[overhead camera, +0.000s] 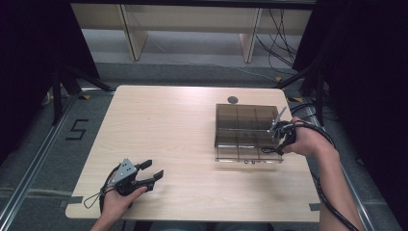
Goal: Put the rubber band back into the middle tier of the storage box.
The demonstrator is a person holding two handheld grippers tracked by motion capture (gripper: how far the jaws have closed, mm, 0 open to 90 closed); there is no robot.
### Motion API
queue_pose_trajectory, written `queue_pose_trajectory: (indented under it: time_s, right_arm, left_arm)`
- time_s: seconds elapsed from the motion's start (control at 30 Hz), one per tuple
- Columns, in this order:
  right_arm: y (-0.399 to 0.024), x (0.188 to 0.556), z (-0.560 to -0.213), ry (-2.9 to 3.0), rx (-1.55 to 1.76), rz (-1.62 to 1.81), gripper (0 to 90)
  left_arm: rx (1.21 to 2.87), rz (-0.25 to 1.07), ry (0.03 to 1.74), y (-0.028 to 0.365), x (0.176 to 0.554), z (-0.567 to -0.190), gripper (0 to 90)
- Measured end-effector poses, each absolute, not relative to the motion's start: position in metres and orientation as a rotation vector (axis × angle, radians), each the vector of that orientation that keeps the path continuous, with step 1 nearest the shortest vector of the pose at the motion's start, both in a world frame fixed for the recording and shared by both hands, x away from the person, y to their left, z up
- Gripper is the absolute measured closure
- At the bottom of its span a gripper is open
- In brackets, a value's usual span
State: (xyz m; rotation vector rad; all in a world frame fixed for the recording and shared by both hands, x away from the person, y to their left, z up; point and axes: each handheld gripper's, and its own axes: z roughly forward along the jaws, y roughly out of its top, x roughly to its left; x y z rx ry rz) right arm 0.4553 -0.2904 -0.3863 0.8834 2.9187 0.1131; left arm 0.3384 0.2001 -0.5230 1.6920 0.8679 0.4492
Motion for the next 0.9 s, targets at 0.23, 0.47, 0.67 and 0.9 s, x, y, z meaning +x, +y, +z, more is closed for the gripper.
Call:
queue_pose_trajectory:
  time_s: [0.23, 0.47, 0.67, 0.9]
  right_arm:
    - [-0.291, 0.46, -0.394, 2.908, 0.89, 0.119, 87.2]
    - [-0.292, 0.465, -0.402, 2.902, 0.882, 0.094, 87.1]
    - [-0.292, 0.467, -0.407, 2.898, 0.923, 0.078, 86.6]
    - [-0.29, 0.471, -0.414, 2.907, 0.896, 0.108, 86.5]
  left_arm:
    - [1.7, 0.454, 0.876, 0.2, 0.338, -0.522, 34.3]
    - [1.692, 0.447, 0.867, 0.2, 0.339, -0.523, 34.2]
    - [1.692, 0.446, 0.867, 0.2, 0.339, -0.523, 34.2]
    - [1.692, 0.446, 0.867, 0.2, 0.339, -0.523, 34.2]
